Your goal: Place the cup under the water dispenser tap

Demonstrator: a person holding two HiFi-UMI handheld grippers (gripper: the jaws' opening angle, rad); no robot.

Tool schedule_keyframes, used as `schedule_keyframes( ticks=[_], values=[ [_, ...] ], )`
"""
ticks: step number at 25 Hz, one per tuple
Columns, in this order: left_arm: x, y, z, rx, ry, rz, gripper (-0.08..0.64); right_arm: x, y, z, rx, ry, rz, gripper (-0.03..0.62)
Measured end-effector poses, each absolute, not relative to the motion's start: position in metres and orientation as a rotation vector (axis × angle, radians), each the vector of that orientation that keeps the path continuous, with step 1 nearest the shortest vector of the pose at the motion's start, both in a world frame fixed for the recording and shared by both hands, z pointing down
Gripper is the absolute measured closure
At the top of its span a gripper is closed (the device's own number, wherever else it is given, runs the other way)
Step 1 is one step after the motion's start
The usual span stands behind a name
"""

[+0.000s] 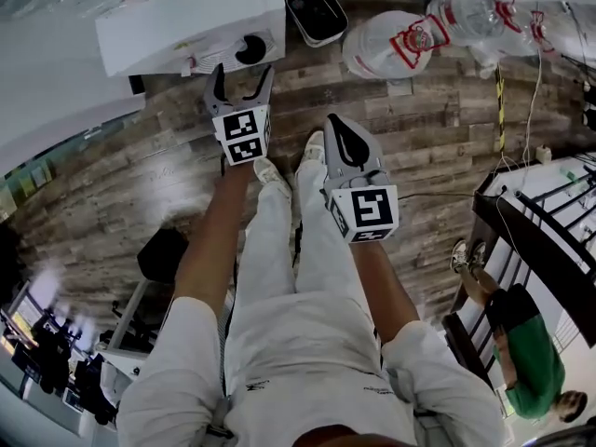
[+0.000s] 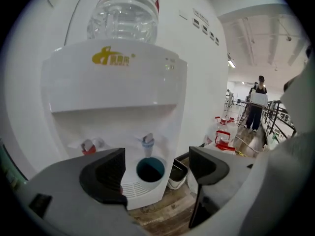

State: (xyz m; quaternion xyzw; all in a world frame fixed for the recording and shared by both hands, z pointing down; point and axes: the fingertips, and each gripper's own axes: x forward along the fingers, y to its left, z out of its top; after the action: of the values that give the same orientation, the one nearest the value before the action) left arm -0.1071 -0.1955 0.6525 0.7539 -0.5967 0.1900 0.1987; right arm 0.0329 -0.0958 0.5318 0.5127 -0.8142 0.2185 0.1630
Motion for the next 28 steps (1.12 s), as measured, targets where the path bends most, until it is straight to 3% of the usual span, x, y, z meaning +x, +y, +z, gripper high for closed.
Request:
schedule_keyframes(
  ticks=[5, 11, 28],
  values=[
    [-0.107, -0.174, 0.597, 2.126, -1.668, 0.491, 0.2, 0.029, -0.084, 0.49, 1.472, -2.343, 0.583, 0.594],
    [-0.104, -0.148, 0.524, 2.131, -1.682, 0.429, 0.298, 0.021, -0.073, 0.435, 1.474, -2.377, 0.559, 0.594],
    [-0.112, -0.081, 0.357, 2.207, -1.692, 0.318, 0.456, 0.013, -0.036, 0.316, 1.478, -2.458, 0.48, 0.594]
  ],
)
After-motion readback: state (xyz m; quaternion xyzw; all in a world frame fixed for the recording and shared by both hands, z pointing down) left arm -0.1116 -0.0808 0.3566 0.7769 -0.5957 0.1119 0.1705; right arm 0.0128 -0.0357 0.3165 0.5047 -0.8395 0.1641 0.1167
